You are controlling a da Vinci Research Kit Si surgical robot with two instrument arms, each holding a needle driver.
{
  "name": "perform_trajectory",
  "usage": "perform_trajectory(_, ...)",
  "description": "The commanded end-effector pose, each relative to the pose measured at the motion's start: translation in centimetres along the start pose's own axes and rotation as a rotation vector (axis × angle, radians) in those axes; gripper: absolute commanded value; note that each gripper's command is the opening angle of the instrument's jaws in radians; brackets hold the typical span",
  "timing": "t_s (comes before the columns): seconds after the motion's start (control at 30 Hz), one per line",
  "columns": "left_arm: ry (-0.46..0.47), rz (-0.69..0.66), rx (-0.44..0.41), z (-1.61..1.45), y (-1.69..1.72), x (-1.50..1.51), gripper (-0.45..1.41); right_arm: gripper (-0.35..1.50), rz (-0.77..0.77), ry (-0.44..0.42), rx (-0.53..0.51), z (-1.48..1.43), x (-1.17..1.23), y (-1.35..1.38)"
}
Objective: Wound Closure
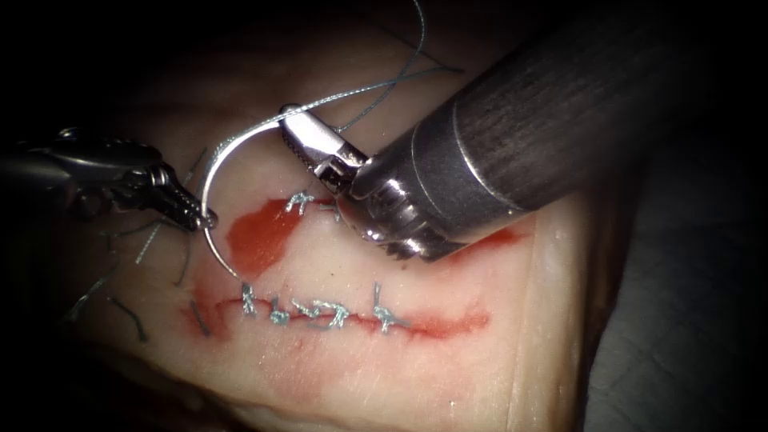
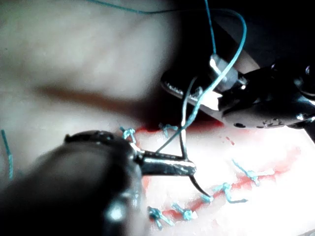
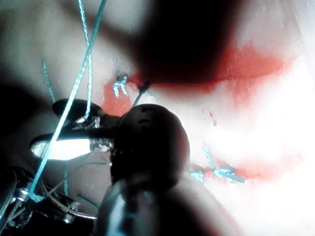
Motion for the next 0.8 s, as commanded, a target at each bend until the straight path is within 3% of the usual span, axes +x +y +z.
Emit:
perform_trajectory(0.03,0.006,0.002,0.001,0.03,0.08,-0.01,-0.45,0.91,0.002,-0.004,-0.004,0.1,0.07,-0.04)
perform_trajectory(0.1,0.009,-0.004,0.002,0.05,0.08,-0.01,-0.45,0.86,0.001,-0.005,-0.003,0.11,0.07,-0.05)
perform_trajectory(0.2,0.014,-0.004,0.003,0.06,0.1,0.01,-0.45,0.37,0.007,-0.025,0.008,0.11,0.06,-0.05)
perform_trajectory(0.27,0.018,-0.003,0.004,0.06,0.11,0.01,-0.45,-0.24,0.008,-0.019,0.006,0.09,0.06,-0.04)
perform_trajectory(0.3,0.02,-0.004,0.004,0.06,0.11,0.01,-0.45,-0.35,0.02,-0.006,-0.001,0.09,0.06,-0.03)
perform_trajectory(0.33,0.021,-0.009,0.004,0.06,0.12,0.01,-0.45,-0.35,0.02,0.006,-0.006,0.08,0.05,-0.02)
perform_trajectory(0.37,0.005,-0.028,0.001,0.06,0.13,0.0,-0.32,-0.35,0.012,0.023,-0.015,0.07,0.02,0.01)
perform_trajectory(0.4,-0.014,-0.027,-0.013,0.06,0.14,-0.01,0.36,-0.35,0.012,0.022,-0.015,0.06,0.0,0.02)
perform_trajectory(0.43,-0.027,-0.033,-0.033,0.06,0.15,-0.02,0.66,-0.35,0.013,0.018,-0.012,0.05,-0.03,0.04)
perform_trajectory(0.53,-0.062,0.103,-0.151,0.02,0.17,-0.07,1.06,-0.35,-0.117,0.003,0.029,0.03,-0.14,0.12)
perform_trajectory(0.63,-0.081,0.13,-0.288,-0.06,0.17,-0.13,1.18,-0.35,-0.282,0.031,0.145,0.0,-0.21,0.19)
perform_trajectory(0.8,-0.114,0.138,-0.5,-0.3,0.13,-0.19,1.06,-0.35,-0.692,-0.045,0.209,-0.03,-0.2,0.21)
